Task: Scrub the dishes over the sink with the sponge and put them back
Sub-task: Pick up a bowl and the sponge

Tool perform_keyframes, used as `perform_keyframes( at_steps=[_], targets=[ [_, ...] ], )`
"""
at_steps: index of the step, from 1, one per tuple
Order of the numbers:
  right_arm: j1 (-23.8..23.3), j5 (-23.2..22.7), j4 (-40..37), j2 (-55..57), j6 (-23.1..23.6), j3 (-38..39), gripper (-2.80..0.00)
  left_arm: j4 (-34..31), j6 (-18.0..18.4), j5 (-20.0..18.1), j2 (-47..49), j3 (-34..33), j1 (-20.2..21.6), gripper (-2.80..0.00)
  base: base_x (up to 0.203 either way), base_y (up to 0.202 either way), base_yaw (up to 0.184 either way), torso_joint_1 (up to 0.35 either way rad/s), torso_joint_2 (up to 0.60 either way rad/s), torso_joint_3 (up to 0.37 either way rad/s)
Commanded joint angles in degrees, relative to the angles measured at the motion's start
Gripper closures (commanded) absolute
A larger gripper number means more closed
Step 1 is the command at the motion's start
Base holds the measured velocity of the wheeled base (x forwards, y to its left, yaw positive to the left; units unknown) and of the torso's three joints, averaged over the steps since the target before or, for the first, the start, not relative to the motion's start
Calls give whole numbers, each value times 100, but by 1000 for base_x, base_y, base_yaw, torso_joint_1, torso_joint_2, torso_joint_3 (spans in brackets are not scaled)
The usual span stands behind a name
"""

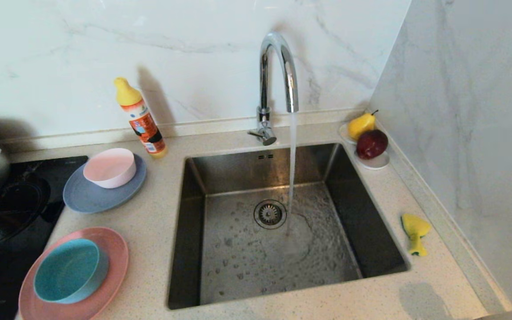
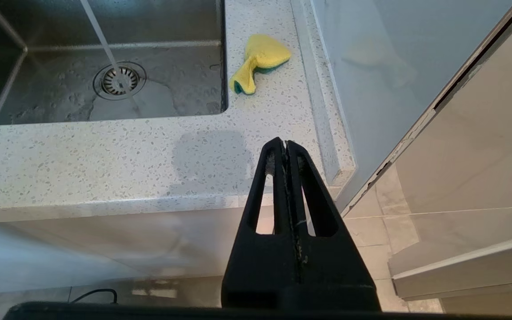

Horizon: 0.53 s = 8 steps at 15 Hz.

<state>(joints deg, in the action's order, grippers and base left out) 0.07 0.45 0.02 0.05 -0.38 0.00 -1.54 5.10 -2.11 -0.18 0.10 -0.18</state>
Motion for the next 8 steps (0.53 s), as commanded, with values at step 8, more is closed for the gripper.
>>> perform_keyframes(
  at_steps=[8],
  targets=[
    [4, 4, -890, 51, 0, -1495, 0, -5, -6, 0, 18, -1, 1, 0, 0, 0, 0, 0, 0, 0]
  ],
)
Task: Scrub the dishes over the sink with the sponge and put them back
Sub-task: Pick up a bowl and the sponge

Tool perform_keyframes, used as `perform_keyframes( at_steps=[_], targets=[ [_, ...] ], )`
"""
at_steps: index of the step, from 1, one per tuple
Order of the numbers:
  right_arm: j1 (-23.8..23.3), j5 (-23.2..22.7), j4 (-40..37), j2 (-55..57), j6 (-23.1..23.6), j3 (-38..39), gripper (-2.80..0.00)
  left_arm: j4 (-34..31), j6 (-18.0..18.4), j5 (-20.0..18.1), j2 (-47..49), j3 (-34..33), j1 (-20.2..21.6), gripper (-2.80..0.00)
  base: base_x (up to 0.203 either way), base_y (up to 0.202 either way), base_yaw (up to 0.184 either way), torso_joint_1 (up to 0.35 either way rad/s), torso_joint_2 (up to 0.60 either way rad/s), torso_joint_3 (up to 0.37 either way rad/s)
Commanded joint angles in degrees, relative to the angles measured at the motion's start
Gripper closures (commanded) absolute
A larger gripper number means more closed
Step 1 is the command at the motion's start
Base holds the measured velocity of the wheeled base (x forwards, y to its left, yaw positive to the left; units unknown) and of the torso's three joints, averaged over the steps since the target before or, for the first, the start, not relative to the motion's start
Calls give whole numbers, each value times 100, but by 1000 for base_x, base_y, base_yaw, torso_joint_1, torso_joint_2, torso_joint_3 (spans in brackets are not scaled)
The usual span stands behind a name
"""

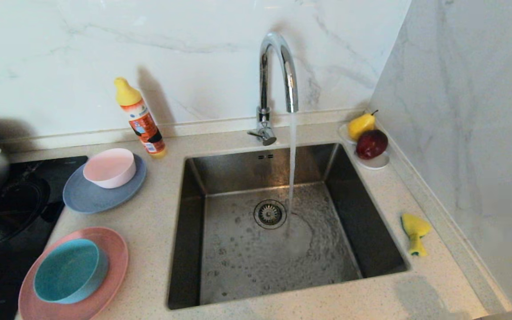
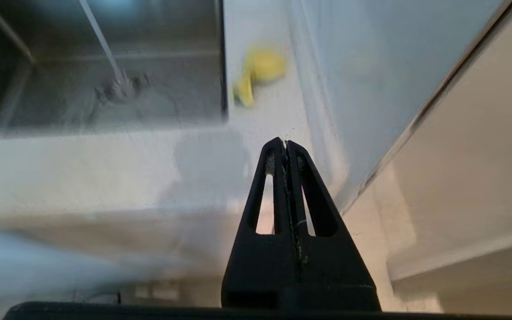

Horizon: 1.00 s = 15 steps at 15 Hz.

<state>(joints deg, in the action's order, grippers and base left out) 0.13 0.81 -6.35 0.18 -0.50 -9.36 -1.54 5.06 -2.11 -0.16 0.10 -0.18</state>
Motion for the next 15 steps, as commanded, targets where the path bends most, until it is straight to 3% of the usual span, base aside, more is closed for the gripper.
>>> perform_keyframes(
  at_steps=[1, 5, 8, 15],
  targets=[
    [-3, -140, -546, 105, 35, -940, 0, -5, 2, 0, 16, -1, 1, 0, 0, 0, 0, 0, 0, 0],
    [-13, -954, -1746, 804, 115, -2386, 0, -5, 4, 0, 16, -1, 1, 0, 0, 0, 0, 0, 0, 0],
    [-71, -1451, -1979, 1712, 222, -2869, 0, -5, -3, 0, 16, -1, 1, 0, 0, 0, 0, 0, 0, 0],
    [-32, -1628, -1700, 4402, 511, -3215, 0, -5, -4, 0, 16, -1, 1, 0, 0, 0, 0, 0, 0, 0]
  ],
)
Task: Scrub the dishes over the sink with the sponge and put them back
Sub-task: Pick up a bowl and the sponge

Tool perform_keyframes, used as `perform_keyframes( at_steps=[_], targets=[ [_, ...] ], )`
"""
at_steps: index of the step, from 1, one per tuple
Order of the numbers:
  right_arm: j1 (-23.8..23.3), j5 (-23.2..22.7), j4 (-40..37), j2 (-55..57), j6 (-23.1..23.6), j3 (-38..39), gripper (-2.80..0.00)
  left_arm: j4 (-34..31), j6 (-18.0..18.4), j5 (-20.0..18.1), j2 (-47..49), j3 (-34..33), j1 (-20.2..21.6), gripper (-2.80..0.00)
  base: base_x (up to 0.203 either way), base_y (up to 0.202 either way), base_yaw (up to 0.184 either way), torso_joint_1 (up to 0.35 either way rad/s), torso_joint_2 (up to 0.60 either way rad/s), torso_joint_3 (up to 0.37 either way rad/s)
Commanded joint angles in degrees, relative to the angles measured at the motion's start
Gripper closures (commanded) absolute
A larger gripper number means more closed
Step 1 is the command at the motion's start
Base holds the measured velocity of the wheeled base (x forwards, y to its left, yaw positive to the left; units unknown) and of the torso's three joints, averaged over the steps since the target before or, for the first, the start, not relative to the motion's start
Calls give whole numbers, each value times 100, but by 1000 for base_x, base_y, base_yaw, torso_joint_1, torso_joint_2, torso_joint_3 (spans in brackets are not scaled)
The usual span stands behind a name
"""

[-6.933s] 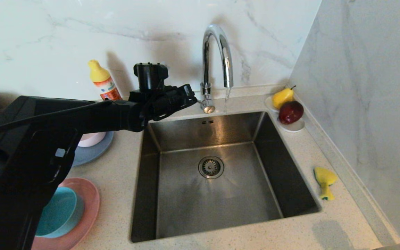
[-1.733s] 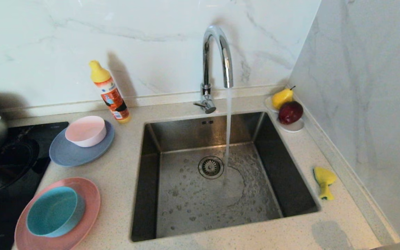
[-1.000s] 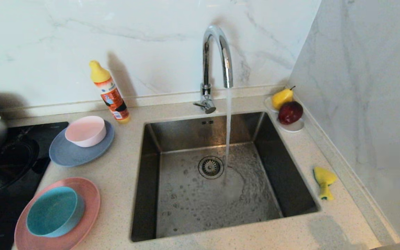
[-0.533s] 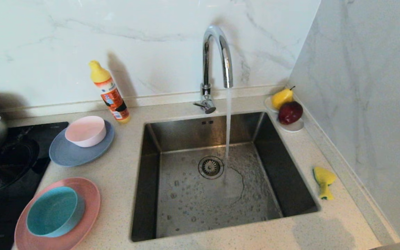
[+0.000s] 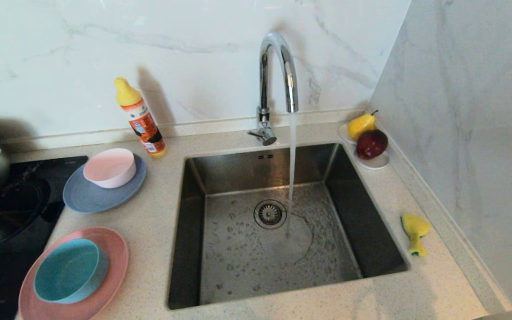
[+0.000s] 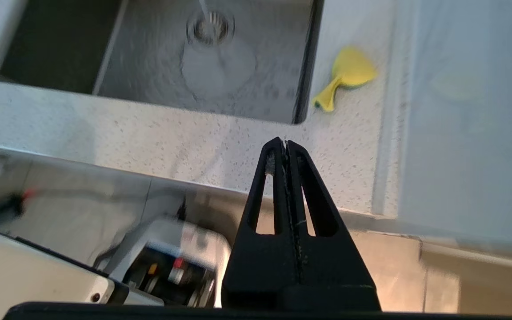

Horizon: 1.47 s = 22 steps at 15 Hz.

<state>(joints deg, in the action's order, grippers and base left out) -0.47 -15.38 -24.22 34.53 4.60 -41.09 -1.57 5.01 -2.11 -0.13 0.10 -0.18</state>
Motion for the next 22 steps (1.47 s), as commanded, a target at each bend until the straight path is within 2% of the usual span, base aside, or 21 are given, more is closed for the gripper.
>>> perform_keyframes(
  at_steps=[1, 7, 11, 17, 22],
  targets=[
    [49, -1, 233, 1314, 0, -68, 0, -1, 9, 0, 13, -1, 1, 0, 0, 0, 0, 0, 0, 0],
    [319, 158, 476, 2968, -132, -535, 0, -1, 9, 0, 13, -1, 1, 0, 0, 0, 0, 0, 0, 0],
    [850, 797, 800, 3821, -499, -753, 0, -1, 9, 0, 13, -1, 1, 0, 0, 0, 0, 0, 0, 0],
    [891, 1216, 1528, 5132, -724, -882, 0, -1, 9, 0, 13, -1, 1, 0, 0, 0, 0, 0, 0, 0],
    [847, 1783, 1658, 5775, -898, -1252, 0, -1, 9, 0, 13, -1, 1, 0, 0, 0, 0, 0, 0, 0]
  ],
)
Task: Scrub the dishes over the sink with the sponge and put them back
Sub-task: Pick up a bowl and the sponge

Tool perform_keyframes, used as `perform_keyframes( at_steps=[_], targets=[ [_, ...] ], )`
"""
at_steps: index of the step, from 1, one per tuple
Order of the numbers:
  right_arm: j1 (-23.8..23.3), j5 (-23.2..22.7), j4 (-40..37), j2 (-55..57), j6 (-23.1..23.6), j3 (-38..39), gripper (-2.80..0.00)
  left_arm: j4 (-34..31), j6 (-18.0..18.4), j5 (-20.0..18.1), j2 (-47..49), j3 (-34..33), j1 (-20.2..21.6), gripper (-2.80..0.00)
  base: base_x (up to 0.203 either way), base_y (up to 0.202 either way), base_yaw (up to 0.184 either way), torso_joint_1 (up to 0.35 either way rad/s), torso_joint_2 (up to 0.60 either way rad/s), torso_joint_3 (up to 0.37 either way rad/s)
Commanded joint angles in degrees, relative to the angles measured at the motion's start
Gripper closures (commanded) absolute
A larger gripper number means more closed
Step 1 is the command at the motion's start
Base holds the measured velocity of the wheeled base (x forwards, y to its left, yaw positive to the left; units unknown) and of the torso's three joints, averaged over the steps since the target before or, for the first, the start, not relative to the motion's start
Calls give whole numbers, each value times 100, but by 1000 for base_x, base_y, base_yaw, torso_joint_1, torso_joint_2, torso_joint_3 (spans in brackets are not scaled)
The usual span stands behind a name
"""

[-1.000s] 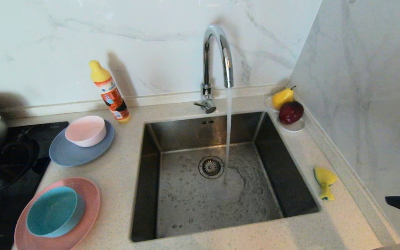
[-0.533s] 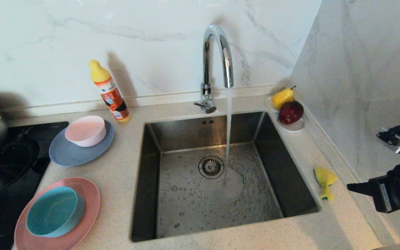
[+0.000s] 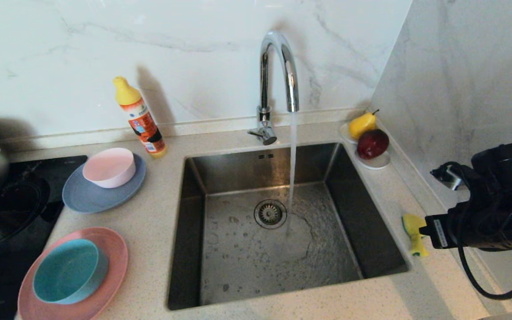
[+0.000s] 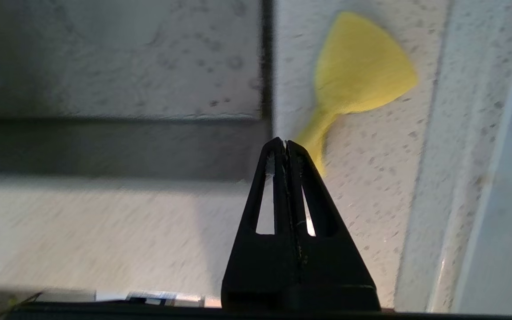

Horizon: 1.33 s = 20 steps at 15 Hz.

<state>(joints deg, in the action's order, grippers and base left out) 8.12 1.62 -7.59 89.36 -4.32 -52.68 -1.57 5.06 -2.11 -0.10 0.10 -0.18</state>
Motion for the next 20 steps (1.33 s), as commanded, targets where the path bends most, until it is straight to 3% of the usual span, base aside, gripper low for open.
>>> perform_keyframes(
  at_steps=[1, 12, 13, 16, 20],
  targets=[
    [-21, 145, 0, 384, -13, -127, 0, -1, 4, 0, 10, -1, 1, 0, 0, 0, 0, 0, 0, 0],
    [-276, 486, -3, 987, -403, -743, 0, -1, -5, 0, 10, -1, 1, 0, 0, 0, 0, 0, 0, 0],
    [-276, 497, -14, 996, -403, -762, -280, -1, 4, 0, 10, -1, 1, 0, 0, 0, 0, 0, 0, 0],
    [-276, 576, -74, 1063, -477, -762, -280, -1, -5, 0, 10, -1, 1, 0, 0, 0, 0, 0, 0, 0],
    [-215, 585, -352, 1107, -1086, -796, -280, -1, -5, 0, 10, -1, 1, 0, 0, 0, 0, 0, 0, 0]
  ],
)
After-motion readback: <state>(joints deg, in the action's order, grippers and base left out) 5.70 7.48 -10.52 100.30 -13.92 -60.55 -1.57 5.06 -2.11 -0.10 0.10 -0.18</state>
